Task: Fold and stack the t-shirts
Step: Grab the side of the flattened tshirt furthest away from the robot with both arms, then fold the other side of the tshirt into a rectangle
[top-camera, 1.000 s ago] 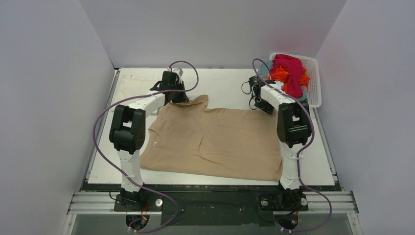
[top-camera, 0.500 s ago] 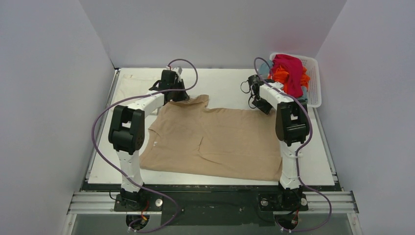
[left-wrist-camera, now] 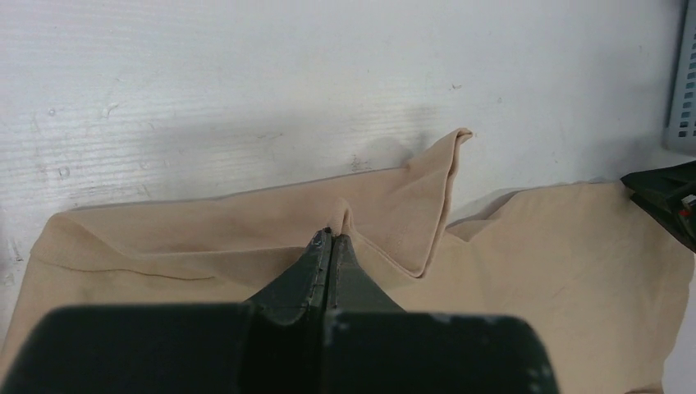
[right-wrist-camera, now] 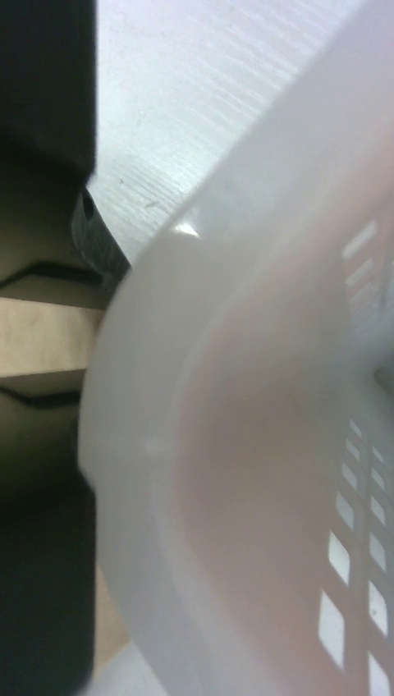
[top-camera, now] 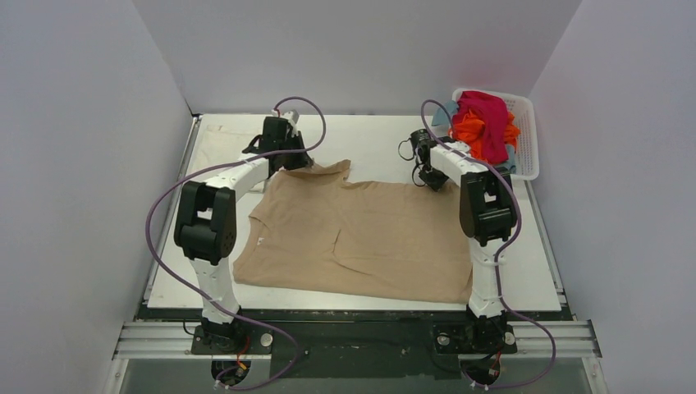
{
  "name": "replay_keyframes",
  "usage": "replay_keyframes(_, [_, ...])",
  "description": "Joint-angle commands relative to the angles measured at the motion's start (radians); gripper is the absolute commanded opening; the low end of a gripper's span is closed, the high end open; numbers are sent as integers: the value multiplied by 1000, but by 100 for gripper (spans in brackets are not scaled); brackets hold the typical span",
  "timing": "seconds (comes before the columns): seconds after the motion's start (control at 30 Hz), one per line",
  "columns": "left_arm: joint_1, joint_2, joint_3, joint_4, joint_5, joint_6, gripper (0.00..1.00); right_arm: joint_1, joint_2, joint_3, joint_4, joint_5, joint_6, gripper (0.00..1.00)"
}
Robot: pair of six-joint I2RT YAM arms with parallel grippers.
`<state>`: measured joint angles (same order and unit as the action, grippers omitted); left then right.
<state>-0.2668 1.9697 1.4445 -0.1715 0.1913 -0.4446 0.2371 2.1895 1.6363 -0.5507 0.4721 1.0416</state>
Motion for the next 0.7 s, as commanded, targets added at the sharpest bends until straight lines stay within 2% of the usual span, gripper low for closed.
replay_keyframes(0.0, [7,-76,-9,60,32,3,0,5,-2,-43,-12,-34,-4,16])
replay_keyframes(0.03, [8,-78,-13,63,35,3,0,5,-9,-41,-8,-27,-9,13])
replay_keyframes(0.1, [8,-84,-20,73,51,4,0,4,-22,-33,-6,-9,-25,0])
replay_keyframes(0.23, [9,-119,-62,97,72,7,0,1,-59,-30,13,10,-83,0])
replay_keyframes(0.4, [12,-157,-128,128,94,-2,0,-7,-121,-107,88,13,-114,0])
replay_keyframes(0.67, [13,-211,-214,118,78,0,0,-16,-172,-239,168,-68,-101,0])
